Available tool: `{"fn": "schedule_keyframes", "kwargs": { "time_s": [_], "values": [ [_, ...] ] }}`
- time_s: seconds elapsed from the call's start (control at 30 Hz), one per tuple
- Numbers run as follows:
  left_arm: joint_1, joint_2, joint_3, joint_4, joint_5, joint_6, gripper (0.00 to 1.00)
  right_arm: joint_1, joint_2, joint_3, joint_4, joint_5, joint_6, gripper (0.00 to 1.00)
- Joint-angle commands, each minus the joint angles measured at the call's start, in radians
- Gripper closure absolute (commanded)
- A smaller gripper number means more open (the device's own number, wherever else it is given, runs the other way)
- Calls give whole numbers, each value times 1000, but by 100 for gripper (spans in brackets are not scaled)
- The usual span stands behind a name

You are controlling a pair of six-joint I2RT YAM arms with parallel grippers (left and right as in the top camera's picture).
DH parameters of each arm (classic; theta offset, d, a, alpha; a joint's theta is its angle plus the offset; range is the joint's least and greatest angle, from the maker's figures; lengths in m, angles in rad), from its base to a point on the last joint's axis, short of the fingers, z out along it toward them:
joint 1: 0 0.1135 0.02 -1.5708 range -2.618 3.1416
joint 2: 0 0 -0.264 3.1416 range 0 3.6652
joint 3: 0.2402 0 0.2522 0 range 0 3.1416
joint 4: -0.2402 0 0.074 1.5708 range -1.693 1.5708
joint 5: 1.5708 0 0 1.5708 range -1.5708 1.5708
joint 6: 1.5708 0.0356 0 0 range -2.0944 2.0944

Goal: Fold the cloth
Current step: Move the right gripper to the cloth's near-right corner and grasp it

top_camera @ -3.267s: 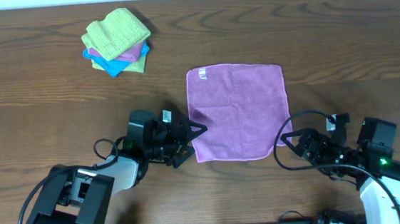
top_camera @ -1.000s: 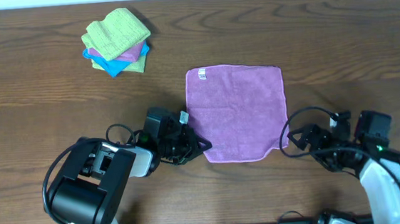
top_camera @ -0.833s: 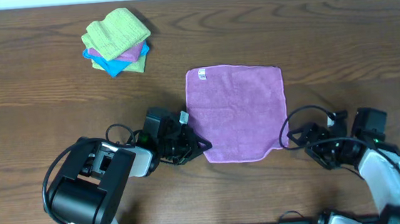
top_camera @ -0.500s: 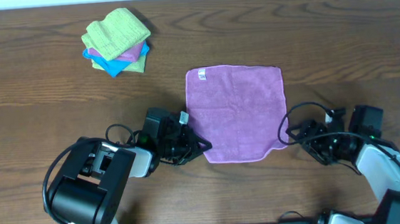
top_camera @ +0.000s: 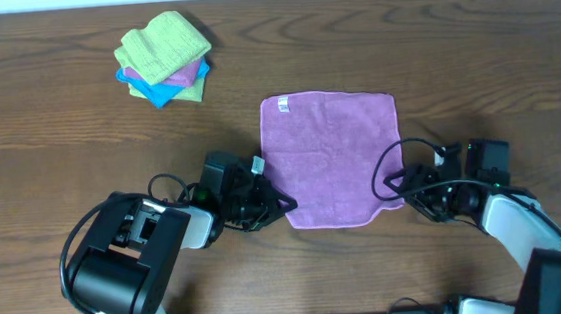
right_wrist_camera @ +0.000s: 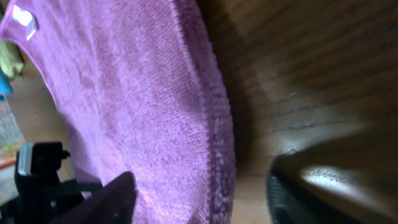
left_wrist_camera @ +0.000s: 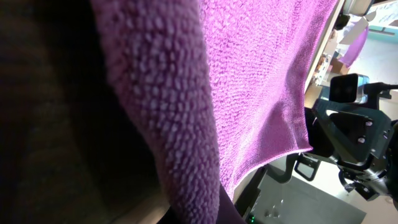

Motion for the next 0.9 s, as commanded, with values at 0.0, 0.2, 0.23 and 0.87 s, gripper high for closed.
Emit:
{"fn": "schedule_keyframes", "kwargs": {
  "time_s": [0.0,0.2,0.23,0.87],
  "values": [
    [9,27,-18,-6,14,-4,94,26,21,-6,18,5,32,41],
    [9,27,-18,11,31,-4,94,51,27,-6,24,8,35,75],
    [9,27,-18,16,32,-4,94,51,27,-6,24,7,35,88],
    [86,-154,-17,23,159,1,94,51,-154,-4,-130,-27,-60,99]
  ]
}}
